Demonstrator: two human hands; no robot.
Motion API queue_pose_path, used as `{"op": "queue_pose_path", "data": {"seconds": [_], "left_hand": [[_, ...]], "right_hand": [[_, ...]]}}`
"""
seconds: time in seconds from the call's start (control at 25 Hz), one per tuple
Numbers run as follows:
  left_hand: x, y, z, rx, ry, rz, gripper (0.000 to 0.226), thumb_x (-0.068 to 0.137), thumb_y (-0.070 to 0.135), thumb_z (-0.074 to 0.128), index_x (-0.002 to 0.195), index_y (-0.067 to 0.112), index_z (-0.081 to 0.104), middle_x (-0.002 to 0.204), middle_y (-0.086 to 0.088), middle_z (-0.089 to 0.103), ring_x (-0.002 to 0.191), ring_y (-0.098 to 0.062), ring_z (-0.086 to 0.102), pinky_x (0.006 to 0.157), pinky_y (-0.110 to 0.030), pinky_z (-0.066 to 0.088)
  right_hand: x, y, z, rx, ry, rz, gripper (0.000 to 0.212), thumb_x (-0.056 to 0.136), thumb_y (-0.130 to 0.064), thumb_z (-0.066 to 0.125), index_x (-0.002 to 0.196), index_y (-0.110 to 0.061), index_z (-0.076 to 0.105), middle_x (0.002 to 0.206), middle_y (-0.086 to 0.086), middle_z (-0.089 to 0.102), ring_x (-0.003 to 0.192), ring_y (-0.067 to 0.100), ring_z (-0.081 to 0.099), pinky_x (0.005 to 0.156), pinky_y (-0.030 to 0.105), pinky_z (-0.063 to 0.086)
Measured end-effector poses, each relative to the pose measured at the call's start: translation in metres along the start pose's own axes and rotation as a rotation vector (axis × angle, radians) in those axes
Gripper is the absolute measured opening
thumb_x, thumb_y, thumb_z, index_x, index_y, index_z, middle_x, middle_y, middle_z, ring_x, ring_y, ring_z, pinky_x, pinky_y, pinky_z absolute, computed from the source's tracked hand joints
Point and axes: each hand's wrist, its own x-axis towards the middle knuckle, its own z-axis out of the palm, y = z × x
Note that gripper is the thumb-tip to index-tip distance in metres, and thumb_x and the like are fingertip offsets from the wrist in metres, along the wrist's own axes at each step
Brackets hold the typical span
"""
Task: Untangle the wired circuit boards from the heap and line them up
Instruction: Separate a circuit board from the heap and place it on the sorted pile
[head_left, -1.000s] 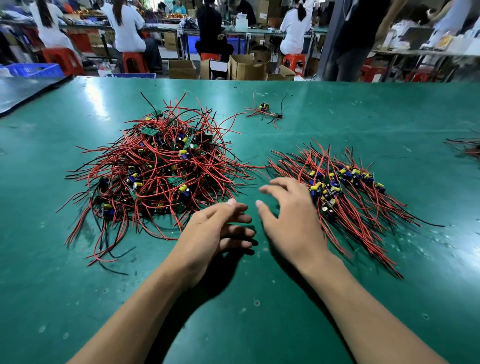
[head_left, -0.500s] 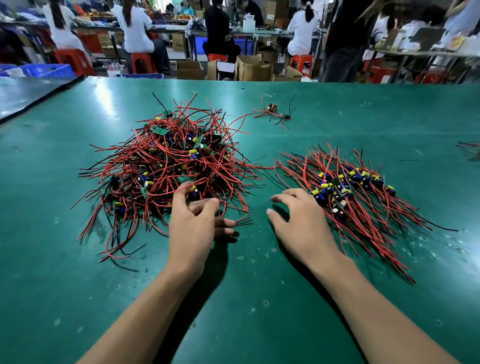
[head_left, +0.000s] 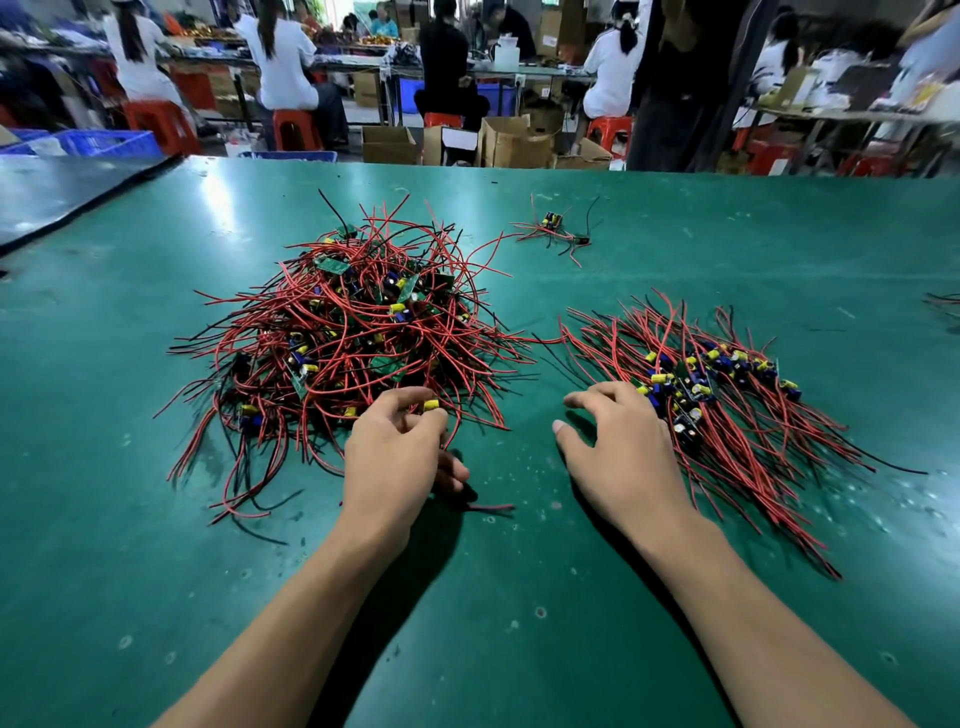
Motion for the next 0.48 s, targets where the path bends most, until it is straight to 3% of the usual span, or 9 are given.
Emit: {"op": "queue_pose_path", "data": {"seconds": [0.12, 0.2, 0.36, 0.48], "left_hand": [[-0.002, 0.000, -0.001, 0.169, 0.002, 0.069, 0.011, 0.090, 0.008, 0.060, 0.094, 0.014, 0.069, 0.057, -0.013, 0.065, 0.042, -0.022, 0.058, 0.040, -0.026, 0.044], [-0.005, -0.001, -0.001, 0.300, -0.009, 0.136, 0.012, 0.088, 0.013, 0.062, 0.087, 0.021, 0.072, 0.054, -0.009, 0.064, 0.047, -0.020, 0.059, 0.048, -0.028, 0.047], [-0.009, 0.000, 0.002, 0.598, -0.026, 0.258, 0.006, 0.083, 0.022, 0.070, 0.081, 0.026, 0.074, 0.093, 0.003, 0.060, 0.075, -0.012, 0.060, 0.075, -0.029, 0.049], [-0.010, 0.000, 0.003, 0.729, -0.112, 0.327, 0.014, 0.080, 0.019, 0.074, 0.093, 0.026, 0.073, 0.092, 0.008, 0.062, 0.068, -0.003, 0.054, 0.069, -0.018, 0.042]], "right_hand": [[-0.003, -0.005, -0.001, 0.077, 0.024, -0.059, 0.030, 0.093, -0.031, 0.065, 0.119, -0.017, 0.070, 0.121, -0.002, 0.059, 0.112, 0.021, 0.056, 0.101, 0.040, 0.042], [-0.005, -0.009, -0.002, 0.133, 0.007, -0.098, 0.026, 0.093, -0.030, 0.064, 0.115, -0.018, 0.071, 0.115, -0.003, 0.063, 0.104, 0.021, 0.061, 0.098, 0.042, 0.046], [-0.009, -0.017, -0.002, 0.160, -0.056, -0.167, 0.020, 0.092, -0.032, 0.064, 0.105, -0.021, 0.074, 0.106, -0.004, 0.069, 0.100, 0.020, 0.064, 0.094, 0.039, 0.049], [-0.009, -0.016, -0.001, 0.163, -0.068, -0.192, 0.018, 0.091, -0.032, 0.064, 0.101, -0.021, 0.075, 0.101, -0.003, 0.071, 0.096, 0.020, 0.065, 0.088, 0.038, 0.051]]}}
